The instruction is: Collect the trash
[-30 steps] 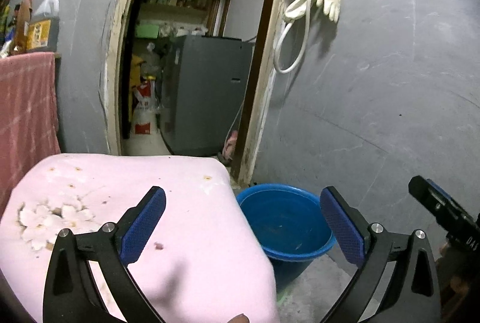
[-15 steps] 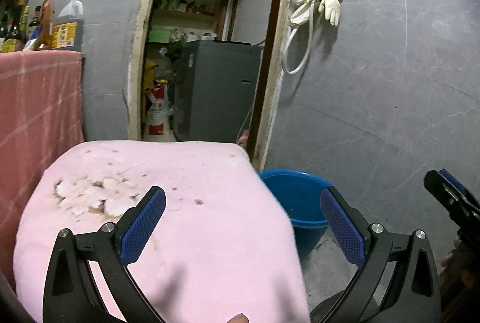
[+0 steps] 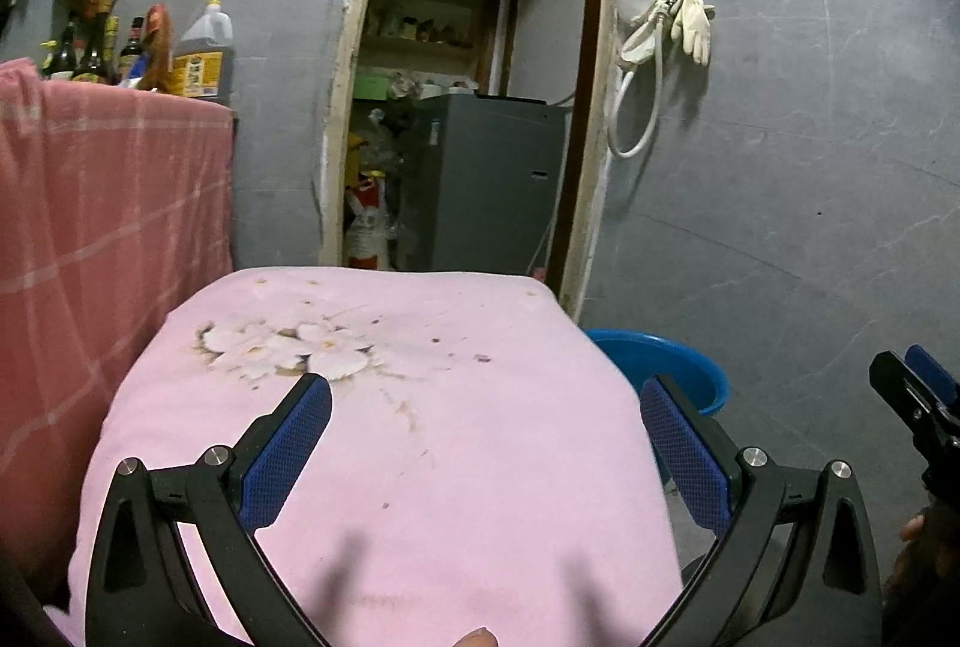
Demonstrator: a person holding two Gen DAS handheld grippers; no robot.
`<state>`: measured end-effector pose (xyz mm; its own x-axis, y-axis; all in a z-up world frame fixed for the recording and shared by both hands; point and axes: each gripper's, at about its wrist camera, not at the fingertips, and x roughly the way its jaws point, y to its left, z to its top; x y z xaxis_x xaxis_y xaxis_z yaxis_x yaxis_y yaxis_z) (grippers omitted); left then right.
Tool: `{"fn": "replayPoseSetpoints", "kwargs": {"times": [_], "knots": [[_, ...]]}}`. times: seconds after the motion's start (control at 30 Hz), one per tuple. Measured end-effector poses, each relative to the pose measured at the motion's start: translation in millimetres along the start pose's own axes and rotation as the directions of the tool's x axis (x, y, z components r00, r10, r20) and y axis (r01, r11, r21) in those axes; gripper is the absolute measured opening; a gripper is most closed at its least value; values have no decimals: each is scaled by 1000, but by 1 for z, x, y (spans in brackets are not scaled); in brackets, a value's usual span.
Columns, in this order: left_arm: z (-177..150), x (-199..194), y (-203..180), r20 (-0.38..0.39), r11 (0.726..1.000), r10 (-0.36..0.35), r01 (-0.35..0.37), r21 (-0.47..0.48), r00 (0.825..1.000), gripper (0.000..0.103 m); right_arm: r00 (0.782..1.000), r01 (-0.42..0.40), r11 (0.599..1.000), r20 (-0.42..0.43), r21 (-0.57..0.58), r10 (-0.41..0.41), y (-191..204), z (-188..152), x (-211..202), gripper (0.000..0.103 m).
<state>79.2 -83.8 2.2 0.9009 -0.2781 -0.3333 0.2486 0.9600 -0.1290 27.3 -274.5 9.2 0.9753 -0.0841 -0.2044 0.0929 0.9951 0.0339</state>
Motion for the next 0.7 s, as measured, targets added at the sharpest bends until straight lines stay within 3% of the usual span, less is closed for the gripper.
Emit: {"fn": "replayPoseSetpoints", "kwargs": {"times": [0.7], "knots": [[-44, -37, 18, 52, 996, 84, -84, 0, 995, 101, 999, 28, 999, -26, 19, -28, 14, -32, -13, 103]]}}
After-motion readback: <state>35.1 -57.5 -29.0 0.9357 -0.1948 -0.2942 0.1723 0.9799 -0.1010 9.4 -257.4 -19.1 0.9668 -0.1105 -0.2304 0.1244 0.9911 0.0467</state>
